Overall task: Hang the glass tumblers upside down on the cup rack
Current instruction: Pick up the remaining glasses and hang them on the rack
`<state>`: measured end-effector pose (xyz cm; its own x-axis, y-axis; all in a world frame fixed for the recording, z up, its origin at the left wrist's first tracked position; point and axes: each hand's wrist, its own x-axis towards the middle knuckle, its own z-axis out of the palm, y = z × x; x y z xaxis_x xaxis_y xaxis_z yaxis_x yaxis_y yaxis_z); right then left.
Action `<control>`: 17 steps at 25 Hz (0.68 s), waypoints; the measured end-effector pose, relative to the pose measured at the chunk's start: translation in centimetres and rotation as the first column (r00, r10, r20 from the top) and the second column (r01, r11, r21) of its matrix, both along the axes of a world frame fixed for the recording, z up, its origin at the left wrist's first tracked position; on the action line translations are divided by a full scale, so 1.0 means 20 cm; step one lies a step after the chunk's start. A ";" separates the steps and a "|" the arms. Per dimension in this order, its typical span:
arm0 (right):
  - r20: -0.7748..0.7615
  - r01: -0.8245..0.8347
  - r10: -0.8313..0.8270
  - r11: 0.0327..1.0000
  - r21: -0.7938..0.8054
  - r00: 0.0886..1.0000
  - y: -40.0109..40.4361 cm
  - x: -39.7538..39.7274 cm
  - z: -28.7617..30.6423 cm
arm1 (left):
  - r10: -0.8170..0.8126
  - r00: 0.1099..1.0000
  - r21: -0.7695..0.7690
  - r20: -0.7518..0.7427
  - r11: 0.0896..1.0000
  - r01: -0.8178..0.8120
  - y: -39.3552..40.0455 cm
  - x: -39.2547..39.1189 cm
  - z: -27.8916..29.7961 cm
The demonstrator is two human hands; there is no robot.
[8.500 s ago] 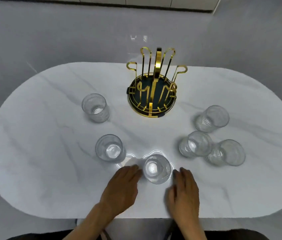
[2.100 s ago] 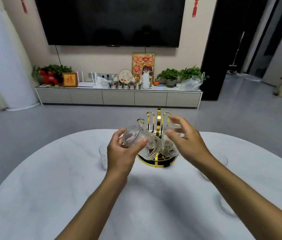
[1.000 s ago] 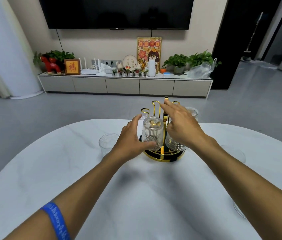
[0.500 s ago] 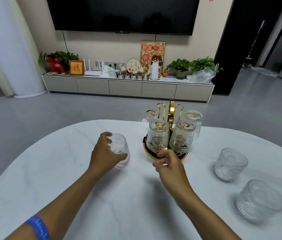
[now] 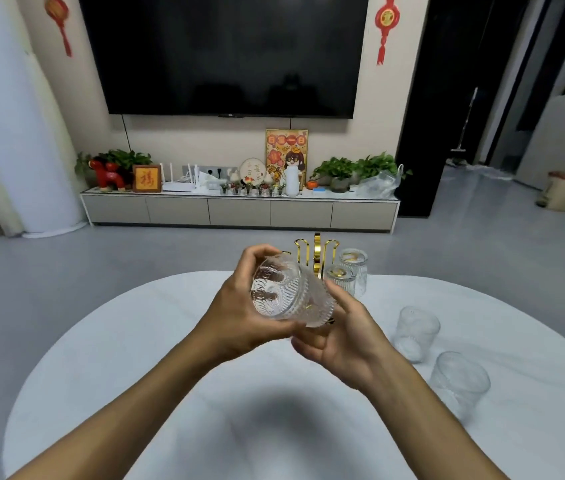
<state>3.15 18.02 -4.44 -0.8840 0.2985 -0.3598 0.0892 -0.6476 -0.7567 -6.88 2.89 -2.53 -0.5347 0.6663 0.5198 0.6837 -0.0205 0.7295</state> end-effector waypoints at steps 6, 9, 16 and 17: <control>-0.077 0.239 -0.232 0.966 0.102 0.970 0.29 0.02 0.14 | -0.069 0.998 -0.338 -0.005 0.939 0.063 0.16 -0.12 0.07; -0.112 0.379 -0.362 0.885 0.269 0.925 0.58 -0.10 0.25 | 0.002 1.000 -0.453 -0.002 0.891 -0.002 0.33 -0.34 0.06; -0.277 0.425 -0.427 0.303 0.853 0.861 1.04 -0.64 0.37 | -0.100 0.895 -0.515 -0.435 0.843 -0.156 0.87 -0.77 -0.05; -0.271 0.380 -0.409 0.212 0.901 0.871 1.08 -0.71 0.35 | -0.129 0.873 -0.508 -0.470 0.849 -0.148 0.91 -0.82 -0.07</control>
